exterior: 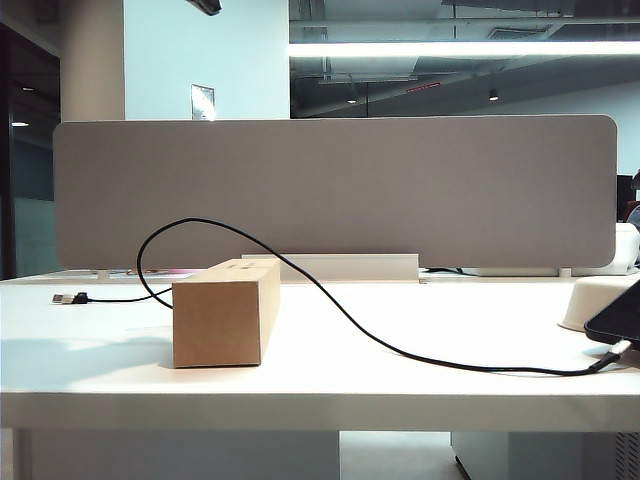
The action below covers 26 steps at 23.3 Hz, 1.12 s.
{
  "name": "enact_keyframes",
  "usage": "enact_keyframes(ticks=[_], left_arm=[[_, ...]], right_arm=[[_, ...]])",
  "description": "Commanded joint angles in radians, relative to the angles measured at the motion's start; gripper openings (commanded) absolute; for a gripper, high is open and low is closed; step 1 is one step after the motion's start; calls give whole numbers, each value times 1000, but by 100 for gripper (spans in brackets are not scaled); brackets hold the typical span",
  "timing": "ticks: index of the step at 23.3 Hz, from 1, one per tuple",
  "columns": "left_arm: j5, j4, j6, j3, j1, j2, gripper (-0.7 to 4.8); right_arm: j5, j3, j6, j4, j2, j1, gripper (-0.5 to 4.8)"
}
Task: Pick up the charging cable and the phone, plug the charging cable into the charging port on the phone, and finally place them back on the table.
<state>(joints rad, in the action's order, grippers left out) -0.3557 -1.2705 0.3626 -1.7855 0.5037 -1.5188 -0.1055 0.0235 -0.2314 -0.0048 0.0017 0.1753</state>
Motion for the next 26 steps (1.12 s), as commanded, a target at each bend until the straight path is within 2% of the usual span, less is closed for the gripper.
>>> enact_keyframes(ticks=[1,6,12,15,26], left_arm=[[-6,-1,-4,-2,0,4,-6],[-6,-8,-3,-2,0,4,-6],[-6,-8,-3,-2,0,4,-6],[-6,-8,-3,-2,0,4,-6],[-6,-8,-3,-2,0,4,-6]], right_arm=[[82,-14,49,18,-2,-8,-2],[187,-23,90,26,-1,-16,-2],[192,-23,131,27,1,-84,-2],[157,-23,131,24,1,-118,-2],[161,-23,131,98,1,-119,-2]])
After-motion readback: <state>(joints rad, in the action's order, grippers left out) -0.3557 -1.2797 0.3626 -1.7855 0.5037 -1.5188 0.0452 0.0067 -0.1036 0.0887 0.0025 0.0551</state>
